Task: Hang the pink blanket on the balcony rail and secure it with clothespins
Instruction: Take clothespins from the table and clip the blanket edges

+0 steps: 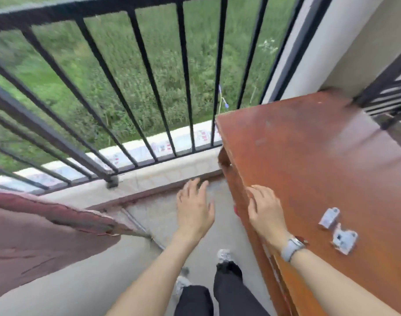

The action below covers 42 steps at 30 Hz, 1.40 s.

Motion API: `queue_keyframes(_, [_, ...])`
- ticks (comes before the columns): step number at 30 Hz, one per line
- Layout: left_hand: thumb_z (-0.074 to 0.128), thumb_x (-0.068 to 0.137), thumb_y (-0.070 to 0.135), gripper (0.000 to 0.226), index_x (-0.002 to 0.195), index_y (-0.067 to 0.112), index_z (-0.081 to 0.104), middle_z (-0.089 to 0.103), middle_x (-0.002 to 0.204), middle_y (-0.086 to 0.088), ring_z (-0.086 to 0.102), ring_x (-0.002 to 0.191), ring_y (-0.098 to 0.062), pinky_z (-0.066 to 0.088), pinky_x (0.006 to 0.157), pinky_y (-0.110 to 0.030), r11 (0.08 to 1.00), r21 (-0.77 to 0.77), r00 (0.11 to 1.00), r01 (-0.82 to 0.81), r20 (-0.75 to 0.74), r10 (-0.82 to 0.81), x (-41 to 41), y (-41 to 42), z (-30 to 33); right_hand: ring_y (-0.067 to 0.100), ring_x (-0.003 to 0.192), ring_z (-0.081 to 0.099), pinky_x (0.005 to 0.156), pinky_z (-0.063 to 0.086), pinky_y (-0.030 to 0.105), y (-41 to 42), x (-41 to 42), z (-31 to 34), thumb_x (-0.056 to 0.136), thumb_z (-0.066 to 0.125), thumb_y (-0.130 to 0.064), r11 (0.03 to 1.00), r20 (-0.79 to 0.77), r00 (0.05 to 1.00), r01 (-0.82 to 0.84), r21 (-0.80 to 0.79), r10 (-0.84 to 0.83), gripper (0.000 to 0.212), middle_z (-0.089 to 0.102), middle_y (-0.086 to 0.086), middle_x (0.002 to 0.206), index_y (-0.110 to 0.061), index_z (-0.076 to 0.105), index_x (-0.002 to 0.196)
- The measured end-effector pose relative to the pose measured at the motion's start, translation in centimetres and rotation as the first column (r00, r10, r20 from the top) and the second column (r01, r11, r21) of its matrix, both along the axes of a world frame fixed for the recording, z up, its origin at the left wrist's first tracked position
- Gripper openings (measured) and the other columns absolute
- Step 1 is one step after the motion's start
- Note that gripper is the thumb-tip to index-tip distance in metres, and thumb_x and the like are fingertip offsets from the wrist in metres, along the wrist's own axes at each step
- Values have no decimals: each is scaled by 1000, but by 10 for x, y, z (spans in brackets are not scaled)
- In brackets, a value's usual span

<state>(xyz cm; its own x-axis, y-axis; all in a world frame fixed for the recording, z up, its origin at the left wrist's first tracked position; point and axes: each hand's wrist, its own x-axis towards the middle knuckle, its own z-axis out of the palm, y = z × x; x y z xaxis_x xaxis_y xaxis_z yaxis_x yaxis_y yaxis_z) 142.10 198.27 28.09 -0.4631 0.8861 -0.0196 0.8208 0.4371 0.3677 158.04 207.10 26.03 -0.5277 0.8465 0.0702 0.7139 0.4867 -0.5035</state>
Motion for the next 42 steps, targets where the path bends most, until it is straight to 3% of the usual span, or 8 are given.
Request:
queue_keyframes(4, [70,68,33,58,120,15,52,56,126,-14,53,115,-33,45,89,-49,943,-170,958,286,36,-284,76,50,-31,36,104,55,85,46,47,24,96,-28,79,43,-12,973,208,951,230,16,-228,34,62,14,108,-7,63,105])
queue_keyframes(7, [50,86,34,63,140,20,20,17,151,-14,14,139,-32,19,110,-53,849,-285,895,445,122,-428,123,77,-52,40,107,51,84,44,51,53,148,-41,79,58,-7,925,337,869,379,20,-363,33,56,17,118,-11,60,111])
queue_keyframes(13, [46,88,41,70,142,26,4,-9,154,-10,-9,140,-32,8,112,-54,658,-505,810,559,163,-563,144,93,-83,35,117,40,94,33,42,109,196,-54,90,46,-18,831,620,698,541,-130,-358,41,44,15,131,-16,40,131])
queue_keyframes(20, [41,92,32,55,140,21,16,0,154,-8,-2,140,-29,18,111,-50,664,-484,818,570,260,-513,129,89,-80,37,105,49,88,40,41,120,175,-49,87,45,-9,841,445,849,444,-308,-286,18,47,18,113,-5,55,102])
queue_keyframes(25, [40,93,24,41,132,14,36,34,142,-9,31,131,-25,31,104,-41,902,-296,913,315,355,-202,97,69,-61,32,93,55,71,35,32,107,116,-20,86,52,-12,898,209,974,172,-405,-92,7,59,13,99,-13,47,81])
queue_keyframes(30, [44,91,17,30,120,13,51,55,119,-4,50,112,-23,39,91,-36,990,-120,951,-71,291,103,35,11,-43,25,75,59,66,39,32,72,13,9,83,55,-14,867,-31,999,-41,-496,29,18,63,6,85,-17,41,94])
queue_keyframes(35, [47,89,18,26,112,13,56,60,113,-6,54,105,-25,41,84,-35,876,-68,855,-477,195,481,-35,-64,-22,16,73,48,70,35,26,13,-88,19,82,55,-13,823,-60,957,-276,-497,284,38,53,-1,71,-12,46,119])
queue_keyframes(42, [58,83,24,9,85,15,57,59,89,-8,57,85,-30,41,66,-34,554,179,582,-813,214,785,-112,-154,13,22,80,47,67,30,23,-58,-203,37,81,52,-5,741,-181,859,-507,-441,480,19,47,6,92,-6,52,100])
